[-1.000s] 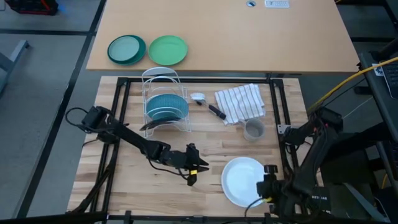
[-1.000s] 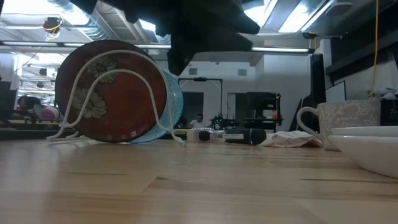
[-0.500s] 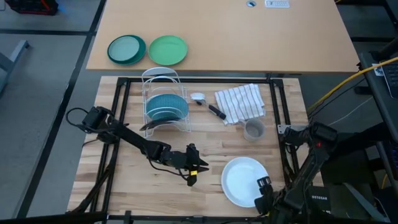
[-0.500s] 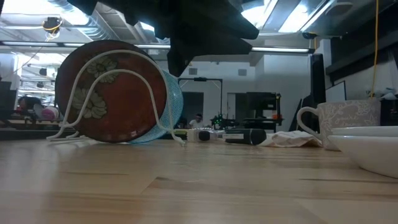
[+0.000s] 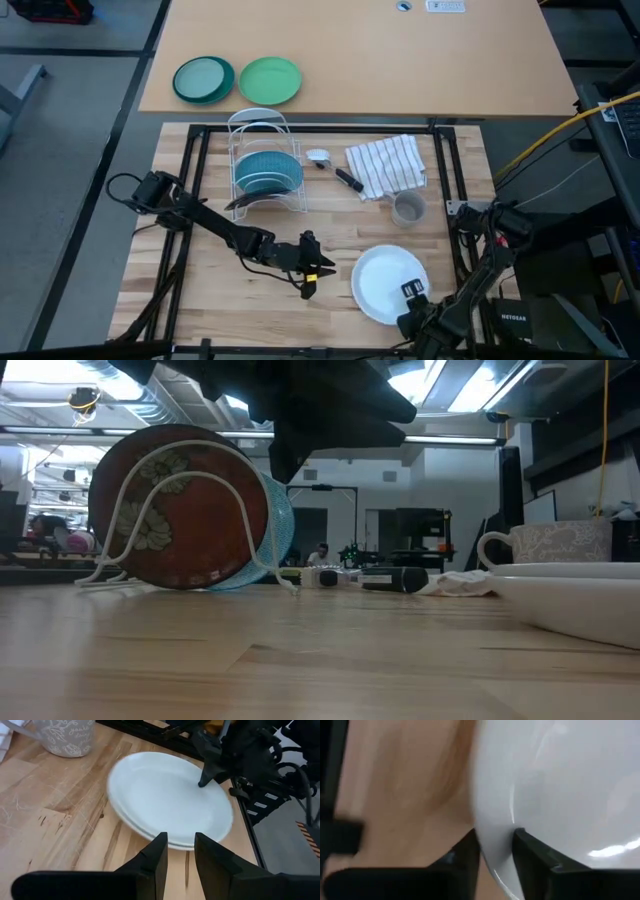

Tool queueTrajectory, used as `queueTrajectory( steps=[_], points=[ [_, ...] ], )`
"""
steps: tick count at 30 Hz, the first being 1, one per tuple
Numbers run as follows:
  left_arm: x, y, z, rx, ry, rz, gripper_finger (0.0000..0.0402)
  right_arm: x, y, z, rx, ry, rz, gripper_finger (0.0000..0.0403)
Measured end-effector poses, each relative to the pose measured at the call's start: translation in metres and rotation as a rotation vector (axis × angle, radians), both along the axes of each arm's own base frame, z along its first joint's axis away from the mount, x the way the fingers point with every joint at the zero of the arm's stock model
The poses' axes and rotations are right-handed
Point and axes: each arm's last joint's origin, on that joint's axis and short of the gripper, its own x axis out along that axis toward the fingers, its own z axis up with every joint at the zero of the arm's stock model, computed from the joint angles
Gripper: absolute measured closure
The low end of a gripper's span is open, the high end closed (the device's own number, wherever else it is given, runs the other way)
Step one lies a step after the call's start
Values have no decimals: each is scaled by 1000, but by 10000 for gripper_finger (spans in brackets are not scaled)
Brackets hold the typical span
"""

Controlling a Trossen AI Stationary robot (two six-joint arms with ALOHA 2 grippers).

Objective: Sort dishes
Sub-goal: Put the white plate in the dish rack

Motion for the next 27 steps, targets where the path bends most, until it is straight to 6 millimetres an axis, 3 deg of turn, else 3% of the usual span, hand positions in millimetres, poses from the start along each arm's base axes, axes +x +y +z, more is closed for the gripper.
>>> queueTrajectory(
  steps=[4, 10, 15, 27],
  points=[
    [0, 0, 0, 1, 0, 0, 315, 10, -3, 2, -32, -102, 0, 352],
    [0, 0, 0, 1, 0, 0, 315, 24, -6, 4, -70, -187, -14, 356],
    [0, 0, 0, 9, 0, -4, 315, 34, -10, 4, -47, -206, -17, 337],
    [0, 0, -1, 62, 3, -26, 315, 47, -5, 12, -6, -291, 16, 359]
  ],
)
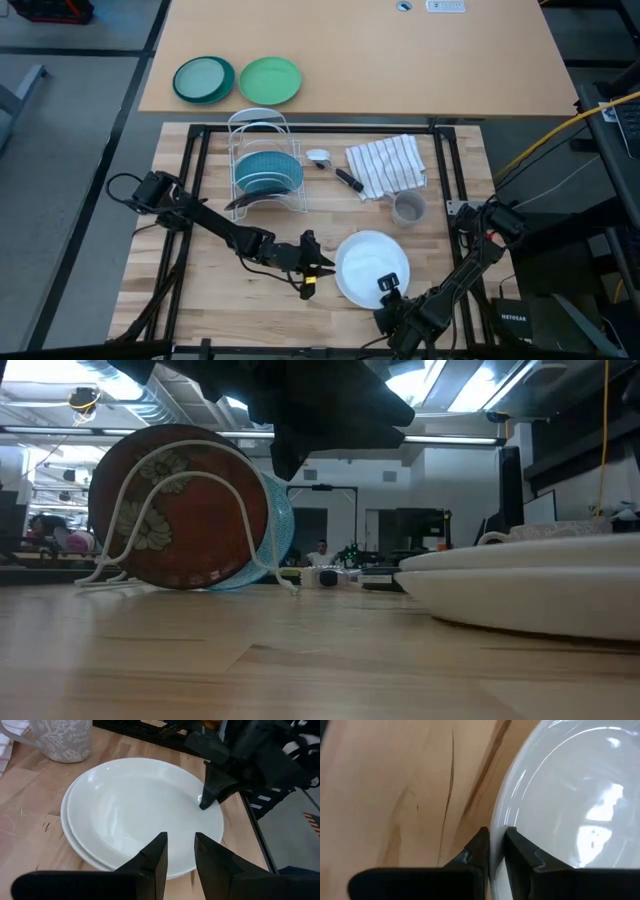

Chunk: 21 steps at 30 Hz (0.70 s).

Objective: Sort dishes
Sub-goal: Put the white plate in the dish rack

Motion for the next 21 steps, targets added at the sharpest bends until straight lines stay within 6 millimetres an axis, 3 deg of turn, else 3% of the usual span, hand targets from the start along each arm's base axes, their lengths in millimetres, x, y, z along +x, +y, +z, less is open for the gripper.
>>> queueTrajectory(
  steps=[15, 21],
  points=[
    [-4, -1, -6, 154, 58, -66, 315, 12, 14, 27, 74, -95, -37, 365],
    [-11, -18, -6, 412, 26, -257, 315, 18, 12, 33, 67, -128, -57, 369]
  ],
)
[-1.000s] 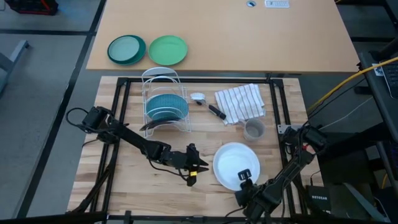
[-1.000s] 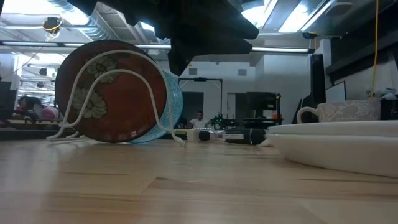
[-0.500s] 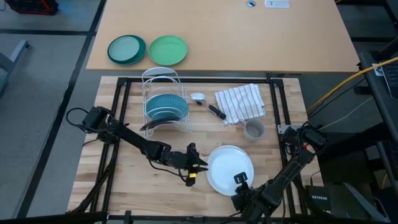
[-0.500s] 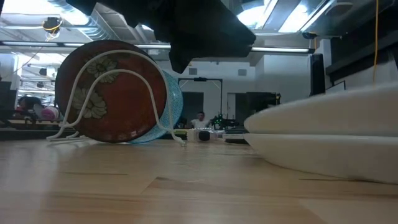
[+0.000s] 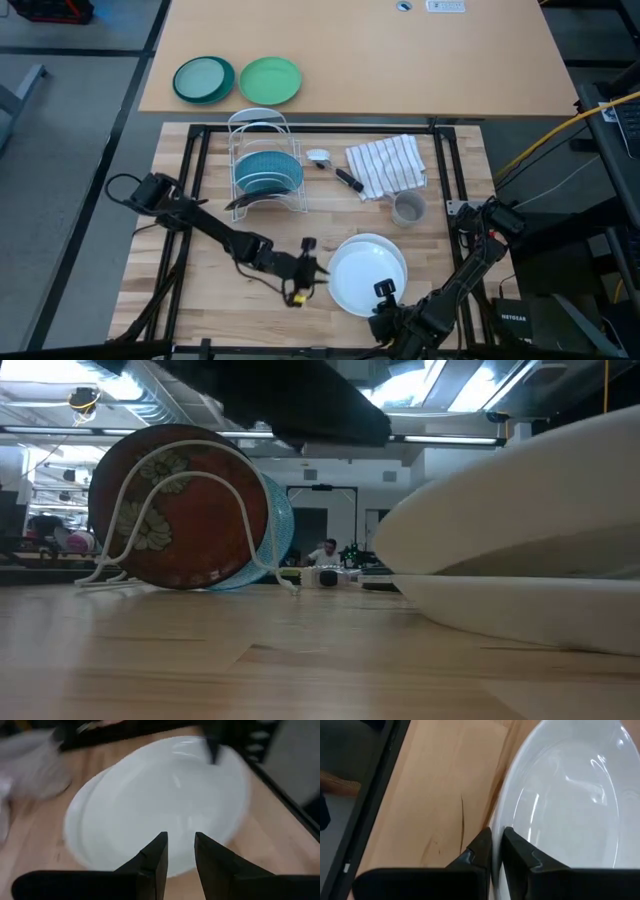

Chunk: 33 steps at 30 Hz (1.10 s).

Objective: Sort dishes
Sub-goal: Put the white plate in the dish rack

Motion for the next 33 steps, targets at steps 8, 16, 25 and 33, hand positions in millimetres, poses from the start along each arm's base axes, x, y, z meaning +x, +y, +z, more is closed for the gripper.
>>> queueTrajectory(
  steps=[8, 16, 25, 33],
  points=[
    [-10, -19, -1, 83, -7, -104, 287, 9, -5, 3, 3, -20, -29, 369],
    [-9, -18, -1, 184, -21, -144, 211, 17, -7, 5, 26, -60, -45, 369],
    [-13, -17, -7, 296, 37, -201, 212, 20, -6, 6, 36, -103, -54, 369],
    [-14, -19, -7, 320, 35, -222, 215, 23, -4, 8, 42, -146, -73, 369]
  ],
)
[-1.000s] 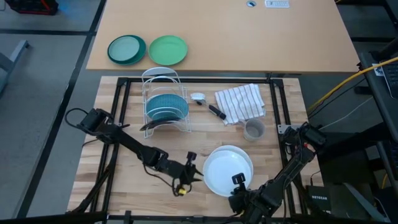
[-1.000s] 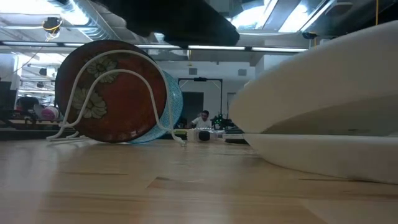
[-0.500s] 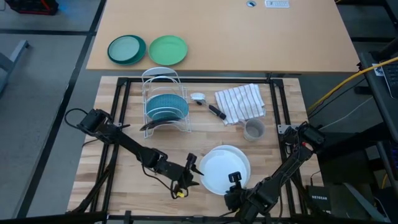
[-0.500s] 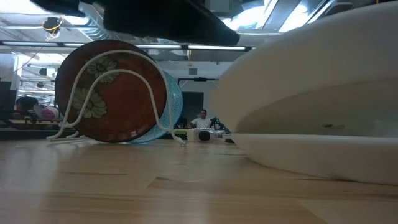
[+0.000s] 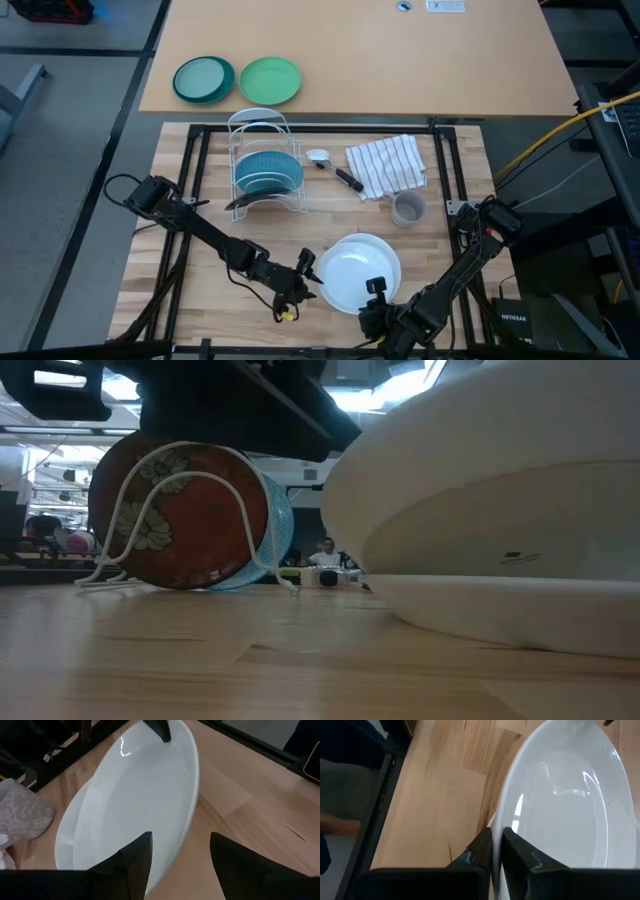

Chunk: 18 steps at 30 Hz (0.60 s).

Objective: Sort dishes
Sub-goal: Put the white plate in the dish rack

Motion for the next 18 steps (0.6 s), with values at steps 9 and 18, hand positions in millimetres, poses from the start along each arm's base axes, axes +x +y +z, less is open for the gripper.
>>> queueTrajectory(
  steps=[9, 18],
  points=[
    [0, -4, 3, -233, 8, 124, 214, 0, 0, 0, -3, 0, 0, 369],
    [-9, -11, 20, -652, 58, 327, 217, 0, 0, 0, -4, 0, 0, 370]
  ],
)
